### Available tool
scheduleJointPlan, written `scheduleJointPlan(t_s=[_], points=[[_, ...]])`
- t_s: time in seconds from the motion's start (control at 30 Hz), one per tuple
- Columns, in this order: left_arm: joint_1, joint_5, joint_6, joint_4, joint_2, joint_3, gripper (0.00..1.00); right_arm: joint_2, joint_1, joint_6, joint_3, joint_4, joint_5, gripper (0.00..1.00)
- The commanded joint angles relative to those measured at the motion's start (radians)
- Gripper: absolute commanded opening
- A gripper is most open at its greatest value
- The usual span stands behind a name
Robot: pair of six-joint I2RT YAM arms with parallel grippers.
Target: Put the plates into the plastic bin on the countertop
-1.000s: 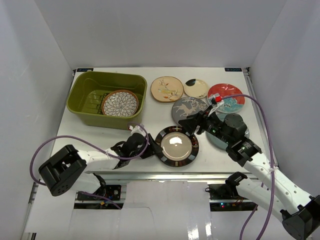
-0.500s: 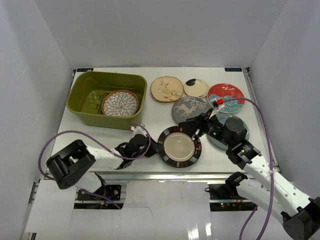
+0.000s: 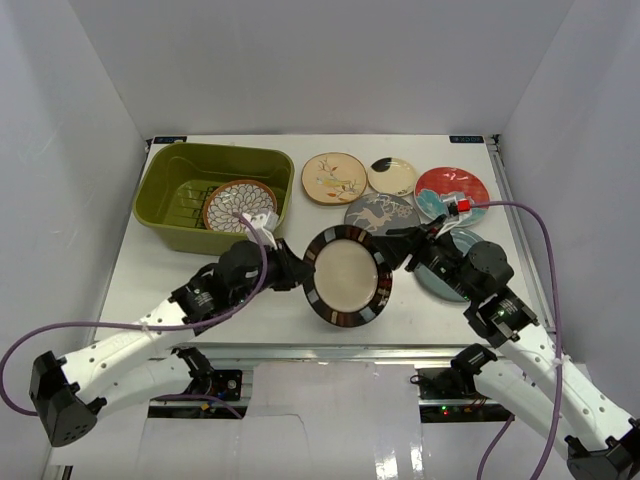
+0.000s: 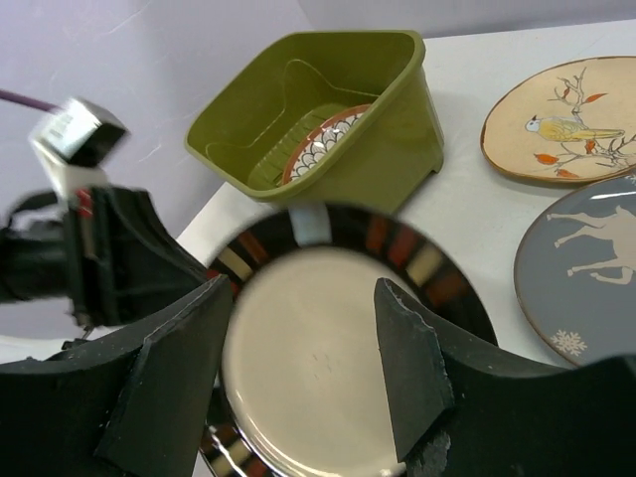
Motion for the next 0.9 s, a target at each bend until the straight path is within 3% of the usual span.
scheduleJointPlan(t_s=[0.0,0.27,0.33,0.4,0.5,0.63,0.87], points=[[0.03,-0.084,0.07,0.011,-0.075,0.195,0.0,-0.034,-0.005,-0.017,0.042,-0.016,0.042,0.66],[0.301,-0.314,0.142,-0.063,-0.088,0.323,0.0,-0.005,-0.005,-0.031,0.046,-0.051,0.018,0.66],[0.439,-0.252,0.141,-0.044,-0.045,0.343,0.0,0.004,-0.005,-0.032,0.04,-0.05,0.008,0.66],[0.625,-0.03,0.103,0.006,0.013,0.369,0.0,0.01,-0.005,-0.04,0.037,-0.062,0.005,0.66],[0.764,0.076,0.078,0.069,0.055,0.396,0.0,0.009,-0.005,-0.054,0.037,-0.07,0.005,0.66],[0.878,0.184,0.061,0.075,0.149,0.455,0.0,0.013,-0.005,-0.058,0.028,-0.081,0.001,0.66],[1.039,0.276,0.056,0.094,0.23,0.39,0.0,0.022,-0.005,-0.063,0.0,-0.077,0.002,0.66]])
